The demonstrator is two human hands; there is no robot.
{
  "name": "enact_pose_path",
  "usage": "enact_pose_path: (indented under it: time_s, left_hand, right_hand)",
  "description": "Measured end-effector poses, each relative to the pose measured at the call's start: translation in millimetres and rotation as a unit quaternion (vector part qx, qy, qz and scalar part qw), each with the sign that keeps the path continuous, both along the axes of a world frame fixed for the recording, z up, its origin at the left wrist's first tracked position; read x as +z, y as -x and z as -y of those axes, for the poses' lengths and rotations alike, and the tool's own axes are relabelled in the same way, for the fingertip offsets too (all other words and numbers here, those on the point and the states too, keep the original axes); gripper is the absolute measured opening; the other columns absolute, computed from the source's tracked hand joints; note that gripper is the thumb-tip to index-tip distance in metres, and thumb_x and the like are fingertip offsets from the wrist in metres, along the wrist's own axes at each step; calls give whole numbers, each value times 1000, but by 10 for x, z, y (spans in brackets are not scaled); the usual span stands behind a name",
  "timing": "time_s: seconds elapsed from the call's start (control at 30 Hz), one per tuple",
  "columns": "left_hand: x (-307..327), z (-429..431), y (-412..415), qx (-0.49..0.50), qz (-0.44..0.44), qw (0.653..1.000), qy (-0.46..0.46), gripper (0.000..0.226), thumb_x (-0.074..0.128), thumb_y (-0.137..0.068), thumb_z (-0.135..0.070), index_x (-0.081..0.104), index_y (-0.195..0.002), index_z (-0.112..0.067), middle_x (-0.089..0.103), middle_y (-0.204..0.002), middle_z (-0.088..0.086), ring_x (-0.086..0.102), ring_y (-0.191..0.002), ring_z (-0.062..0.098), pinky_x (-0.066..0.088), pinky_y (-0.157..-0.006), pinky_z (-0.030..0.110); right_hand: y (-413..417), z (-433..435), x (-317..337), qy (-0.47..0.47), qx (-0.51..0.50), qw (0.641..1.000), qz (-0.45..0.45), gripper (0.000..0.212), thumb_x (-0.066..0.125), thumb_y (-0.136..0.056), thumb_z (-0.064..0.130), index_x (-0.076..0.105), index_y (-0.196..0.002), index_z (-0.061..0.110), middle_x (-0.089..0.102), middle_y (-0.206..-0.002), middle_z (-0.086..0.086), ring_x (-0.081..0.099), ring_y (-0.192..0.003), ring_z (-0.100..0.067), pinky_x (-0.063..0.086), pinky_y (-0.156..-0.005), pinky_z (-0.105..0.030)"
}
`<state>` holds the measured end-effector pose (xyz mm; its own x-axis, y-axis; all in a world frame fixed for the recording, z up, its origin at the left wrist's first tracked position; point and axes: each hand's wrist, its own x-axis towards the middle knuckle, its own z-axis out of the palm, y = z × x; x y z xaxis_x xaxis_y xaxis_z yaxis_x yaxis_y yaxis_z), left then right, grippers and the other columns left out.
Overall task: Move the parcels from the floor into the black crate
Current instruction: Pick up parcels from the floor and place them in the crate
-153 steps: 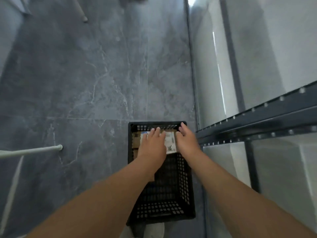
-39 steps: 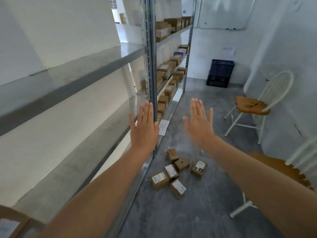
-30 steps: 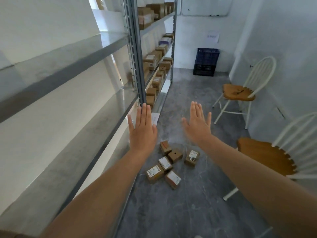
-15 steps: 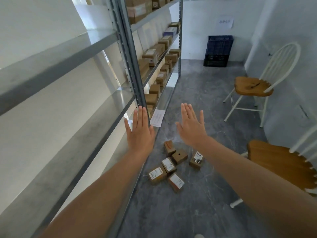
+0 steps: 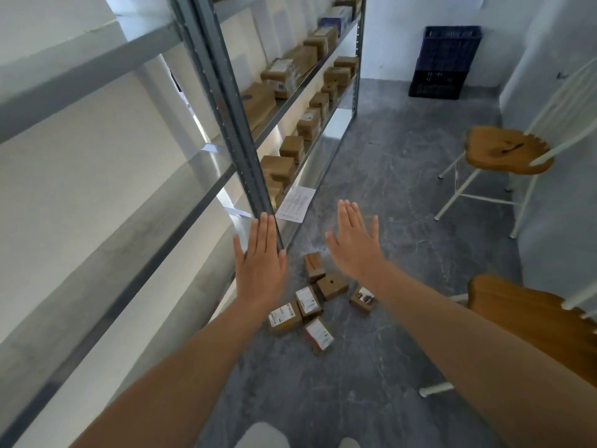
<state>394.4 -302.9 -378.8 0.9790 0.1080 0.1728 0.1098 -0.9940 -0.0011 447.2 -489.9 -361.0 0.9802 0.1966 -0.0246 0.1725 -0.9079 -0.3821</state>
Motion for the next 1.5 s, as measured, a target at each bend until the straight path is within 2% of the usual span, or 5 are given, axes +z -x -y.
enact_pose_path:
  time_s: [0.37,0.5,0.8,1.0,1.5]
  left_hand:
    - [-396,-294,-608,8,-24,999,25,68,32,-103,-45,2,-158,-17,-3,-167,0,-14,-149,17,-11,-116,47]
    - [-538,-511,-875,3,-44,997,63,67,33,-103,-40,5,-158,-14,3,-166,4,2,-153,22,2,-120,53]
    - [-987,-1119,-1355,3,-98,980,174,66,30,-105,-36,-3,-157,-13,-4,-167,3,-6,-153,20,1,-122,48]
    - [-1420,-1344,-1445,30,-132,956,261,66,34,-104,-32,1,-158,-14,0,-167,3,0,-153,18,14,-123,46]
    - [-3422,-1646,-1108,179,-281,893,302,59,41,-103,-25,20,-155,-7,21,-163,9,18,-151,22,18,-121,38]
  right_hand:
    - [-522,-316,-397,39,5,999,-33,65,23,-104,39,-6,-156,13,-4,-166,-2,-10,-151,-16,-9,-117,-52]
    - [-741,-651,-508,59,18,997,-39,65,23,-104,42,-3,-156,13,-1,-166,-2,-7,-152,-16,-6,-118,-53]
    - [-1278,-1419,-923,98,23,993,-69,64,19,-103,42,-5,-156,14,-1,-166,-1,-8,-151,-15,-10,-117,-51]
    - [-1338,-1589,-1345,96,20,990,-105,65,22,-102,41,-1,-157,14,2,-166,-2,-5,-152,-15,-9,-117,-51]
    - [-1485,-1599,-3381,129,81,953,-261,63,28,-105,35,0,-157,15,0,-166,2,-8,-151,-13,-6,-121,-50]
